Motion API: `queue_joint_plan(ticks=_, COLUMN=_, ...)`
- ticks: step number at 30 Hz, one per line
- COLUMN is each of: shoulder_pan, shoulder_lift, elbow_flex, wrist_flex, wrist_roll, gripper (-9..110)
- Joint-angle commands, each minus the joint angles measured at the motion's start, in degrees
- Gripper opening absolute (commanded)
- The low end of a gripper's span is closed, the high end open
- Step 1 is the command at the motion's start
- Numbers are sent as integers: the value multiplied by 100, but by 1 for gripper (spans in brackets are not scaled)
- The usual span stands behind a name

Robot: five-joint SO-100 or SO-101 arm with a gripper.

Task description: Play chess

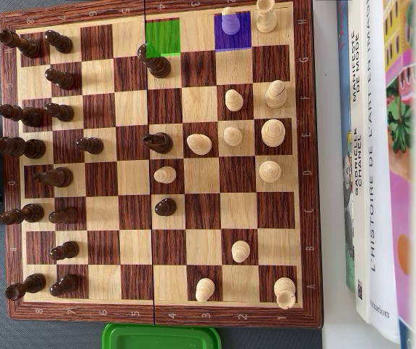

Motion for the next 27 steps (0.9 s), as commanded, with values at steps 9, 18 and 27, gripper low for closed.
queue_joint_plan(ticks=9, shoulder_pan=-26, shoulder_lift=-79, elbow_flex=-35, wrist_flex=1556, wrist_roll=-44, gripper=13)
queue_joint_plan(ticks=18, shoulder_pan=-325, shoulder_lift=-79, elbow_flex=-545, wrist_flex=3226, wrist_roll=-44, gripper=13)
queue_joint_plan(ticks=27, shoulder_pan=-554, shoulder_lift=-88, elbow_flex=-1239, wrist_flex=5273, wrist_roll=-44, gripper=13)
